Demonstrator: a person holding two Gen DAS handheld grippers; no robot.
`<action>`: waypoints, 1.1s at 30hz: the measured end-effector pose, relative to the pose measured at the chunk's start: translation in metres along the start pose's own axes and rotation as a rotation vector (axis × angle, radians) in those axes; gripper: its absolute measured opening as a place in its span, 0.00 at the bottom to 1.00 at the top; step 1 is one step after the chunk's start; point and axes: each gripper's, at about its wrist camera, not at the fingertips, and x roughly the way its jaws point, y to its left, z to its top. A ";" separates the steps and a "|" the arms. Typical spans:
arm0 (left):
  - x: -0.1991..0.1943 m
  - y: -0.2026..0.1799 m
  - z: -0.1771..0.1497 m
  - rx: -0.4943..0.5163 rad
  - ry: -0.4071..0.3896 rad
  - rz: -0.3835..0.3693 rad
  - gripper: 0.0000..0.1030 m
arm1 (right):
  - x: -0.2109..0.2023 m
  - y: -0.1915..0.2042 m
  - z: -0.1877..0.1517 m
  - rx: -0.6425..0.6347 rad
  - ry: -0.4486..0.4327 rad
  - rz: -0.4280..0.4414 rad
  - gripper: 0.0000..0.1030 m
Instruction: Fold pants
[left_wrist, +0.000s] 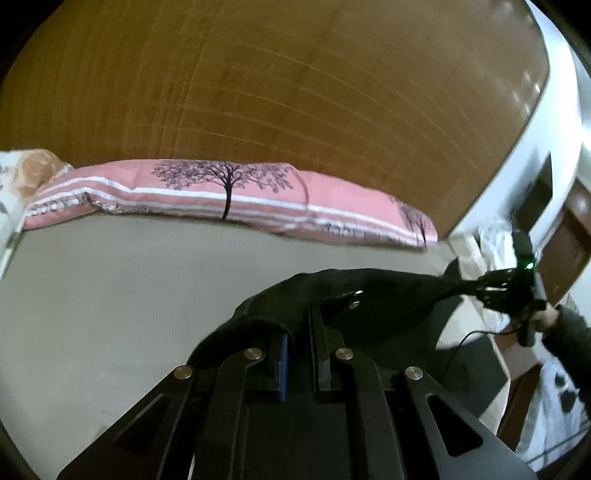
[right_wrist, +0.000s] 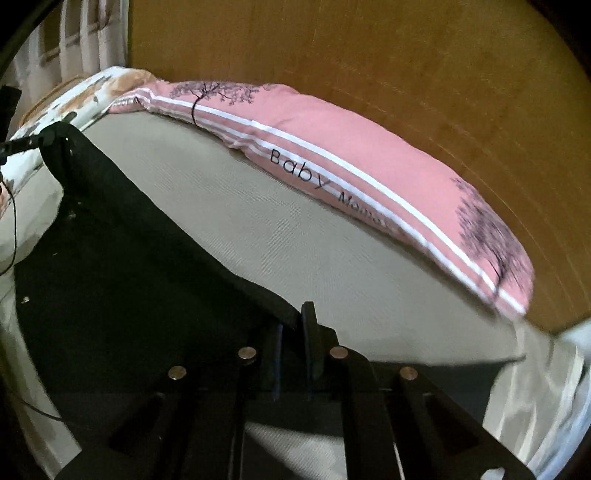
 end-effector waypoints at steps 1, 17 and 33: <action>-0.011 -0.004 -0.010 0.001 0.009 -0.007 0.09 | -0.012 0.005 -0.012 0.018 -0.004 -0.009 0.06; -0.026 -0.029 -0.171 0.132 0.320 0.082 0.11 | -0.041 0.097 -0.174 0.232 0.077 0.047 0.06; -0.055 -0.009 -0.194 -0.077 0.347 0.111 0.62 | -0.043 0.113 -0.212 0.450 0.051 0.026 0.32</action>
